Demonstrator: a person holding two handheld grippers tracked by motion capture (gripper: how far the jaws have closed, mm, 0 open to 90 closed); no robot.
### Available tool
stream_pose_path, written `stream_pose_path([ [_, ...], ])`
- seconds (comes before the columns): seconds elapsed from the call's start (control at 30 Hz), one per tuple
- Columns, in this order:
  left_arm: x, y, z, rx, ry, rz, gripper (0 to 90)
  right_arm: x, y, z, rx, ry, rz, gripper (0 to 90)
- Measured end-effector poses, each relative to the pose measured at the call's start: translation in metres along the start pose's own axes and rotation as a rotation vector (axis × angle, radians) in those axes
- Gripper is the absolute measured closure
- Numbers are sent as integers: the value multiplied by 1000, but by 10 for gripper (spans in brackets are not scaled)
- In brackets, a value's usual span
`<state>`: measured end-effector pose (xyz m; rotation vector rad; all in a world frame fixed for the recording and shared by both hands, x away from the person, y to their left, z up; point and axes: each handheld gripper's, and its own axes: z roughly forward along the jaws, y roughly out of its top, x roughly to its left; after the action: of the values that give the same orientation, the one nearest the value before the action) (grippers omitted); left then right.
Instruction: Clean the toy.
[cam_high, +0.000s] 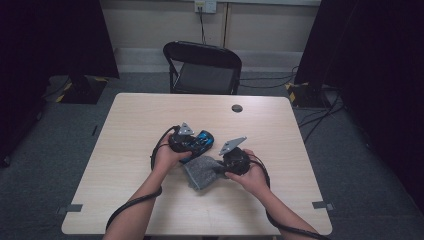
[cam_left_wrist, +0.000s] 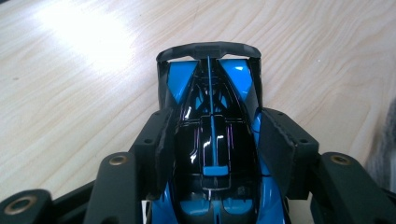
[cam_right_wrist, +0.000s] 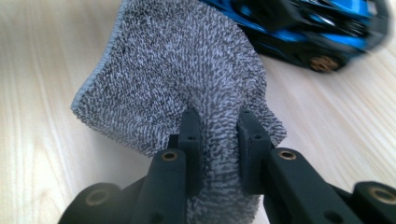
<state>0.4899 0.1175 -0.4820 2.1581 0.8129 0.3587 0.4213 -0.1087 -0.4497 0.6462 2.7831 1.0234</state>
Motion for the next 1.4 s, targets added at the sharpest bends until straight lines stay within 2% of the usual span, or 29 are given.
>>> stream_pose_path([
  [0.1,2,0,-2,14,-17,-17,476,5,9,9,4,27,-29,747],
  [0.2,2,-3,-2,-7,-20,-32,480,9,17,23,31,33,-56,747],
  [0.3,3,-4,-4,-11,-14,-22,481,7,22,35,53,9,-52,747],
  [0.33,4,-5,-5,-6,-11,-23,515,4,23,37,56,3,-45,747],
  [0.5,4,-5,-6,-5,-18,-23,515,-9,26,43,92,-53,-26,747],
  [0.9,4,-8,-7,-18,-15,-20,515,-36,22,38,112,-158,63,747],
  [1.4,4,-9,-7,-24,-14,-17,515,-59,12,28,127,-230,125,747],
])
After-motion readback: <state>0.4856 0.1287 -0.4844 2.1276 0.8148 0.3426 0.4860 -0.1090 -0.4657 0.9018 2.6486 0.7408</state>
